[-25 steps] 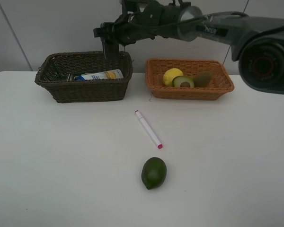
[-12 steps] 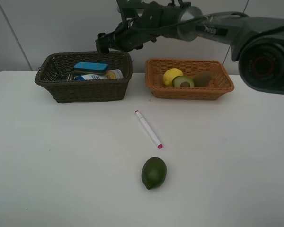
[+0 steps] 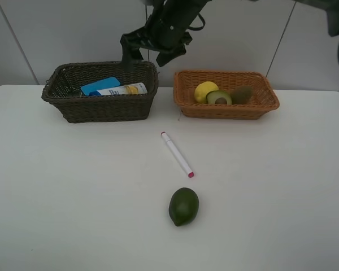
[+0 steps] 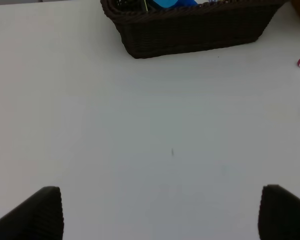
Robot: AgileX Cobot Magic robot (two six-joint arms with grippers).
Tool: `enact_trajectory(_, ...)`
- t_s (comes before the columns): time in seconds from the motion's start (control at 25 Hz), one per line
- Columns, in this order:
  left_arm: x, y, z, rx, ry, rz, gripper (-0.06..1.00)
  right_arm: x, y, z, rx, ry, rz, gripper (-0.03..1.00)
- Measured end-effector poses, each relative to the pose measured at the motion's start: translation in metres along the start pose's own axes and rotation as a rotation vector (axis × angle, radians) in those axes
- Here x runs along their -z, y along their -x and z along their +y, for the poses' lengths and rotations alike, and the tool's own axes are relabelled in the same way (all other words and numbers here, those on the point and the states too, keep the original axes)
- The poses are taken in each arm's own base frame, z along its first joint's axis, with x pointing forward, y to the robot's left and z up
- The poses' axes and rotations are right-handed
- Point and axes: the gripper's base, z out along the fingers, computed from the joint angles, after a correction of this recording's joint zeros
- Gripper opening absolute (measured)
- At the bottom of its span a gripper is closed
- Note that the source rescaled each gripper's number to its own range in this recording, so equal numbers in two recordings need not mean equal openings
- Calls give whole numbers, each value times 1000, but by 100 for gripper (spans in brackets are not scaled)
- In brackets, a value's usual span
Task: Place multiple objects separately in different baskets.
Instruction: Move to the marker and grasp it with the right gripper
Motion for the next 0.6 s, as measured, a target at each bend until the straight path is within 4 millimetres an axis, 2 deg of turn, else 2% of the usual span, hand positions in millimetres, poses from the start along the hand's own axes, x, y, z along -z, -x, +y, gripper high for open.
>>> enact_trajectory(0.08,0,0,0,0,0,0,100,7,-11,-2,-11,-33,121,99)
enact_trajectory(0.28,0,0,0,0,0,0,100,7,-28,-2,-65,-40,197,99)
enact_trajectory(0.4,0,0,0,0,0,0,100,0,-48,1,-100,-2,273,99)
enact_trajectory(0.6,0,0,0,0,0,0,100,-26,-91,-2,-128,11,448,99)
